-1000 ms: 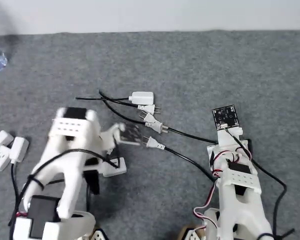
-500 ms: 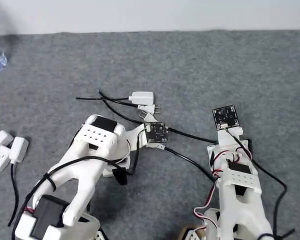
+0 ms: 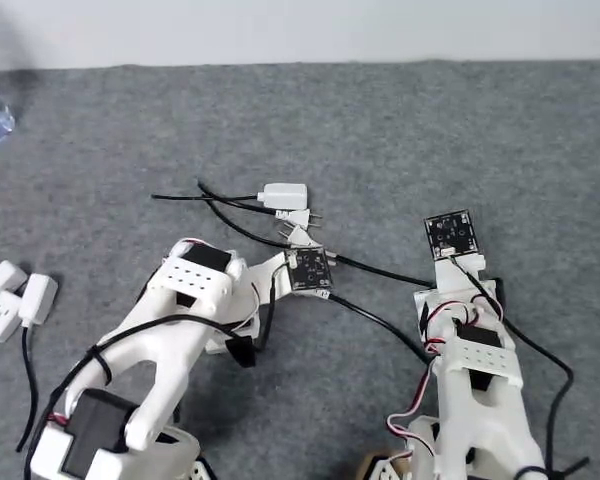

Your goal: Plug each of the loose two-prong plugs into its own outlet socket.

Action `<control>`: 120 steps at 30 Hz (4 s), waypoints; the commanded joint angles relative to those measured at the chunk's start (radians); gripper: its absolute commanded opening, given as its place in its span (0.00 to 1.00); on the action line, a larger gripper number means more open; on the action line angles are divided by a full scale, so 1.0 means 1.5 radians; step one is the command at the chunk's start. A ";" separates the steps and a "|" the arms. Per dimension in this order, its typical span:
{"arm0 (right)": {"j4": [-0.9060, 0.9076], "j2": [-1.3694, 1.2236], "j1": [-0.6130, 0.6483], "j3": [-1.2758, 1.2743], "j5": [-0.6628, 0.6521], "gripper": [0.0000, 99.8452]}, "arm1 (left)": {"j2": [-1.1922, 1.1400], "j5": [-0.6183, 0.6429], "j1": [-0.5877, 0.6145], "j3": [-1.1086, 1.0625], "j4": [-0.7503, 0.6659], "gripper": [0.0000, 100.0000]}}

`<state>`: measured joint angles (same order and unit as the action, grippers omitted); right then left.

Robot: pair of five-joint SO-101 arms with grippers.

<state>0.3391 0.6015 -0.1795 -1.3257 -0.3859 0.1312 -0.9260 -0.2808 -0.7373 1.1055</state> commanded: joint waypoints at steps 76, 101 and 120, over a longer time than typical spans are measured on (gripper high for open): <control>-0.012 -0.001 0.009 0.004 -0.007 0.31 | -0.037 -0.072 0.756 0.065 -0.331 0.13; -0.012 -0.001 0.007 0.004 -0.007 0.31 | 0.121 0.024 0.698 0.151 -0.054 0.33; 0.366 -0.002 0.211 0.361 -0.033 0.31 | 0.340 0.342 0.503 -0.136 0.032 0.33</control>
<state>0.7871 0.6015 0.0614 -0.9528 -0.4595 0.5317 -0.4289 0.4803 -0.8569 1.1930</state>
